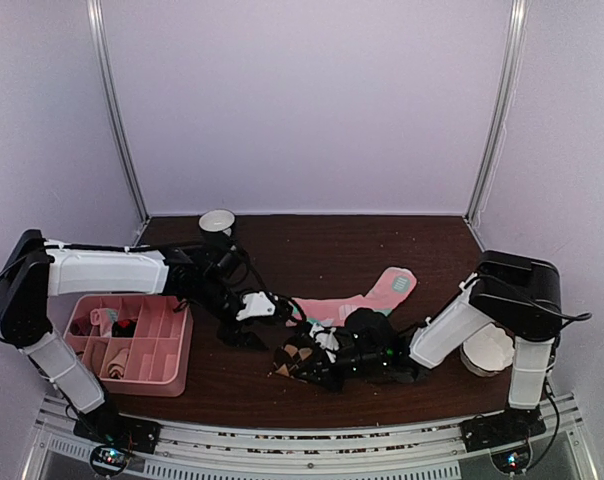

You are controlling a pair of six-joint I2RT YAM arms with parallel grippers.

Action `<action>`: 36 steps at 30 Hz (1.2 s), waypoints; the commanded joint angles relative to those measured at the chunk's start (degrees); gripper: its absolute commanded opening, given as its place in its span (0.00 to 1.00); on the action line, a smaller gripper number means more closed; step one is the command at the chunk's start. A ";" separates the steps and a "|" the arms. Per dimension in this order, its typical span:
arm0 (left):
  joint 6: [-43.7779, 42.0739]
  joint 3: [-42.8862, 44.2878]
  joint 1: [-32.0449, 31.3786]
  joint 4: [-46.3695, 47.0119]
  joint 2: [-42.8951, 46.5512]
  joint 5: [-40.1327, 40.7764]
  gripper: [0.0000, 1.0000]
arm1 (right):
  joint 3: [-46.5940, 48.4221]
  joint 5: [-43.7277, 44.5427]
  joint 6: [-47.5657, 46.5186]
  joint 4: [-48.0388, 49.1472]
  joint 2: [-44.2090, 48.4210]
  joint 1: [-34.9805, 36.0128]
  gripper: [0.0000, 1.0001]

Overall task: Roll the socks
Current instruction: Roll the sock.

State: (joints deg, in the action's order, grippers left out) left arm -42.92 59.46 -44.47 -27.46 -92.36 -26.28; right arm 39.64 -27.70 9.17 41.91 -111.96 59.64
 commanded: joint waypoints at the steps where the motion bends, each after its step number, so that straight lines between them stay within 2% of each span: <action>1: -6.93 -3.56 -5.96 -0.71 1.49 -3.65 0.56 | -1.87 -1.58 4.71 -14.70 -6.78 -1.57 0.00; 7: -4.77 -5.68 -9.41 5.00 -0.77 -1.31 0.51 | -0.83 -2.82 8.66 -14.30 -9.16 -2.95 0.00; 11: -3.57 -5.46 -11.03 8.32 -3.53 3.79 0.43 | -0.96 -3.20 10.18 -12.83 -9.53 -3.10 0.00; 25: -1.48 -2.00 -11.08 9.02 -11.63 12.95 0.29 | -2.32 -5.09 14.45 -9.56 -9.66 -3.23 0.00; 27: -1.47 -2.09 -11.08 9.07 -11.61 13.46 0.32 | -2.35 -5.33 14.46 -9.70 -9.72 -3.27 0.00; 29: -0.94 -2.33 -11.08 9.38 -10.65 13.89 0.40 | -2.10 -5.63 14.39 -9.96 -9.92 -3.23 0.00; 36: 0.29 -2.11 -11.08 7.30 -5.26 11.65 0.52 | -2.01 -5.78 14.48 -10.45 -10.23 -3.33 0.00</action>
State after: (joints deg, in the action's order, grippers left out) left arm -44.25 57.04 -56.12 -21.56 -100.27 -17.17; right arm 40.99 -34.76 24.01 48.51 -116.68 56.14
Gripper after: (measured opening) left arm 0.484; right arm 0.118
